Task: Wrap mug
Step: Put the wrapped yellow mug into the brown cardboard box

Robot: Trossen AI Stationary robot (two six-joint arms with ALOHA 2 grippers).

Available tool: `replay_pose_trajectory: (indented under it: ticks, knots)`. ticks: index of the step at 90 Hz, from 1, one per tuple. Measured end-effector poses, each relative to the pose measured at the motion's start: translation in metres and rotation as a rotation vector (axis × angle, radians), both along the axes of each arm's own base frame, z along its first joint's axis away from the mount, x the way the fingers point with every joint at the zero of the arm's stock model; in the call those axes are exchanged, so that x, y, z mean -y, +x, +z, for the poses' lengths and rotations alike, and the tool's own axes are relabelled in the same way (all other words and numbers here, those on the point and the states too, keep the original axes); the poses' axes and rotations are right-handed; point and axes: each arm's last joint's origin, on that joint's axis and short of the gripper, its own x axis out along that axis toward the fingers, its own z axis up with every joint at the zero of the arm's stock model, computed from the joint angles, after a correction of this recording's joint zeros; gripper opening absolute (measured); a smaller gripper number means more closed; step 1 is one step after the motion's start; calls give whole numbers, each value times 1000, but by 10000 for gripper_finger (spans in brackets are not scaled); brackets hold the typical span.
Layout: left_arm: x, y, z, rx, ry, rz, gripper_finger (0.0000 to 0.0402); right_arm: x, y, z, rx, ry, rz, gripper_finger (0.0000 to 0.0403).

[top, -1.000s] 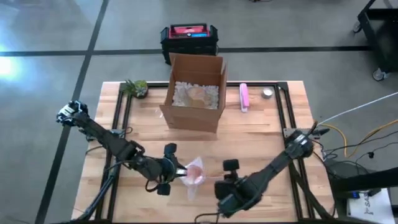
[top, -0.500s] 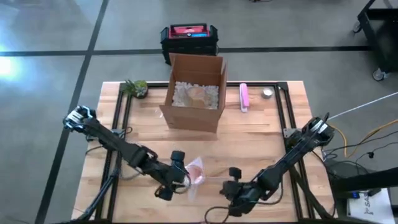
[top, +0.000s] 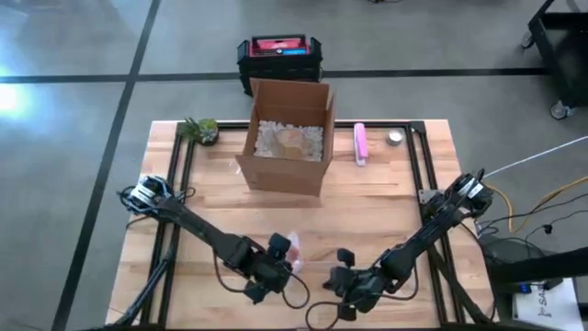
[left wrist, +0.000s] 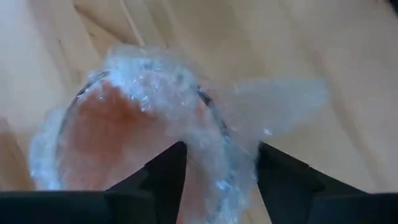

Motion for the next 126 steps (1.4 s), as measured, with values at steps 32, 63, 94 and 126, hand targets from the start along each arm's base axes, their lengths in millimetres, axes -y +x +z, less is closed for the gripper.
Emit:
replay_pose_trajectory:
  ticks: [32, 63, 94, 126]
  knots:
    - [-9, -3, 23, -67, -6, 80, 18, 0, 2, -4, 23, -43, -17, 2]
    - [-94, -57, 213, 447, 160, 375, 9, 4, 8, -27, -5, -119, -25, 2]
    - [-299, -88, 280, 830, -99, 635, 8, 13, 18, -36, -12, -145, -38, 2]
    - [-382, -41, 186, 425, -280, 655, 8, 16, 17, -46, -54, -185, -20, 2]
